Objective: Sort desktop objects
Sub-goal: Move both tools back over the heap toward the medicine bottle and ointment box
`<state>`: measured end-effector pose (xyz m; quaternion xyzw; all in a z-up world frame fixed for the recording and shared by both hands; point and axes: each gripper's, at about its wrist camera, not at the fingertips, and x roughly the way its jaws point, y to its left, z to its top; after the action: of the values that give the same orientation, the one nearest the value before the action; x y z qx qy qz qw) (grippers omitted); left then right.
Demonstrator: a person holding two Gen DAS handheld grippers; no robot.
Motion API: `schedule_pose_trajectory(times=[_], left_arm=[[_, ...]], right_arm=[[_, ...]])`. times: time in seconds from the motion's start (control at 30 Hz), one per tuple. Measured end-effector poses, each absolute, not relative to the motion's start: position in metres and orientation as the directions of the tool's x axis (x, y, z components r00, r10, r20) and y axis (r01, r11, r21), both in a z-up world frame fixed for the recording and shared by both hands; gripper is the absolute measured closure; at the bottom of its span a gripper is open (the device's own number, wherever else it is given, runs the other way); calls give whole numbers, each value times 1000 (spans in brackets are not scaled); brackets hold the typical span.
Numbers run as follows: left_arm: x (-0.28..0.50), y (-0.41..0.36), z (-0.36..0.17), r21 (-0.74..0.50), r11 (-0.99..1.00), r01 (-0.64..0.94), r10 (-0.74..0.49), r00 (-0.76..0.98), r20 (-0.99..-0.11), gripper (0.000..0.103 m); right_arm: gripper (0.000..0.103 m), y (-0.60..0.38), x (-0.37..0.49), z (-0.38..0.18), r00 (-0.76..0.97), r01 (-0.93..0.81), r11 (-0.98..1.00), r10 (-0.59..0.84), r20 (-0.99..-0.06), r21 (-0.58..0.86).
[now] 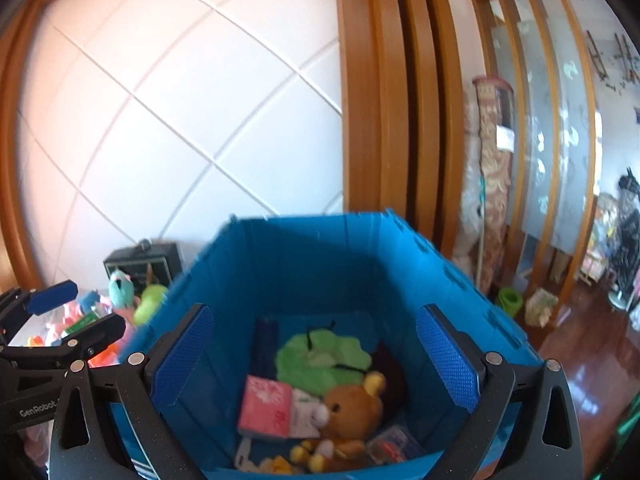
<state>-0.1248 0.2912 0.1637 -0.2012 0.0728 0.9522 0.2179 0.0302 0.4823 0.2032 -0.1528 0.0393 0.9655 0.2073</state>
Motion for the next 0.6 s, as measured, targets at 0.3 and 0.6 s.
schedule_pose_trajectory(times=[0.3, 0.6], left_arm=[[-137, 185, 140, -13, -961, -278, 253, -856, -451, 25], [-138, 51, 83, -67, -994, -90, 112, -817, -566, 25]], right_arm=[[0, 397, -2, 201, -968, -168, -986, 161, -194, 22], [0, 289, -44, 181, -974, 82, -997, -83, -210, 12]])
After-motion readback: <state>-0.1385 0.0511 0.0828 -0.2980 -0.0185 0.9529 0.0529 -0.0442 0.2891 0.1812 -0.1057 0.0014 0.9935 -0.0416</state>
